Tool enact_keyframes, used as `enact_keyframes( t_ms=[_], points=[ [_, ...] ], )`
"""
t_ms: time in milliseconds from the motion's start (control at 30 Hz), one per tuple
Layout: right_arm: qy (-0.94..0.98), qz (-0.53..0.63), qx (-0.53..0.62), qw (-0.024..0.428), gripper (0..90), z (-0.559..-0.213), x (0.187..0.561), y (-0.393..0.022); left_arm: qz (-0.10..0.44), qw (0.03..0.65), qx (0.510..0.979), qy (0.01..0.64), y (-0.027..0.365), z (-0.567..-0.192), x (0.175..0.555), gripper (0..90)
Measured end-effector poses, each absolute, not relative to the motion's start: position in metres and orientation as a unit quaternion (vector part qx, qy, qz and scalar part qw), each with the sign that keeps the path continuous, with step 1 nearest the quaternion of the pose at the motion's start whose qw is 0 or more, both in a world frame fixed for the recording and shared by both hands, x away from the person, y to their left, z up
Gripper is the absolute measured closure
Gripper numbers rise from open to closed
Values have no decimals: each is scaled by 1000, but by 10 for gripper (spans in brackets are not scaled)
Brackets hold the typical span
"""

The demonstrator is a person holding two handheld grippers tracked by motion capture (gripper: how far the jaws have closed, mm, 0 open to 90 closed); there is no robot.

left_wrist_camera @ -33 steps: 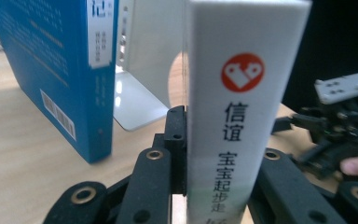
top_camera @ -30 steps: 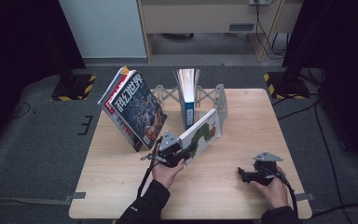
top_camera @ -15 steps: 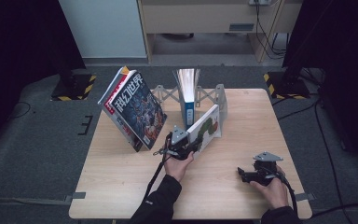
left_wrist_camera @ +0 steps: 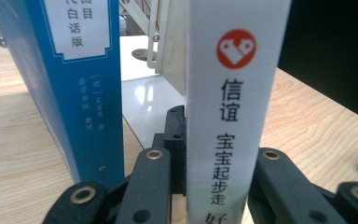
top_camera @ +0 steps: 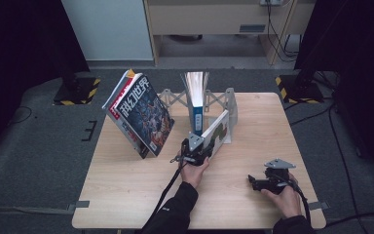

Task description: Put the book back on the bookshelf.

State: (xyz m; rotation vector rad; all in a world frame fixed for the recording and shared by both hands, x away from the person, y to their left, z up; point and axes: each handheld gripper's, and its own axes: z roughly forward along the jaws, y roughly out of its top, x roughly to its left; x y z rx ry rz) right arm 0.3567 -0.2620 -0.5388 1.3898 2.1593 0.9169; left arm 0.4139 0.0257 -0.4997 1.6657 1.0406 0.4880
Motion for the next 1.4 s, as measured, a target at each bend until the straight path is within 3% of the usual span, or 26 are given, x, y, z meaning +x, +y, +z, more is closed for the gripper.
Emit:
enact_keyframes(
  t_ms=[333, 767, 867, 933, 1133, 1400],
  points=[
    [775, 329, 498, 206, 60, -539, 357, -262, 225, 522, 709, 418, 11, -510, 414, 740],
    [776, 329, 496, 207, 55, -539, 357, -262, 212, 525, 713, 414, 15, -520, 413, 721],
    [776, 329, 496, 207, 55, -539, 358, -262, 203, 532, 716, 405, 15, -520, 411, 691],
    [776, 329, 496, 207, 55, -539, 358, -262, 202, 543, 714, 392, 15, -519, 407, 624],
    [776, 329, 497, 207, 54, -539, 357, -262, 198, 552, 720, 372, 24, -518, 391, 593],
    [777, 328, 496, 207, 53, -539, 358, -262, 199, 548, 723, 370, 36, -514, 380, 680]
  ],
)
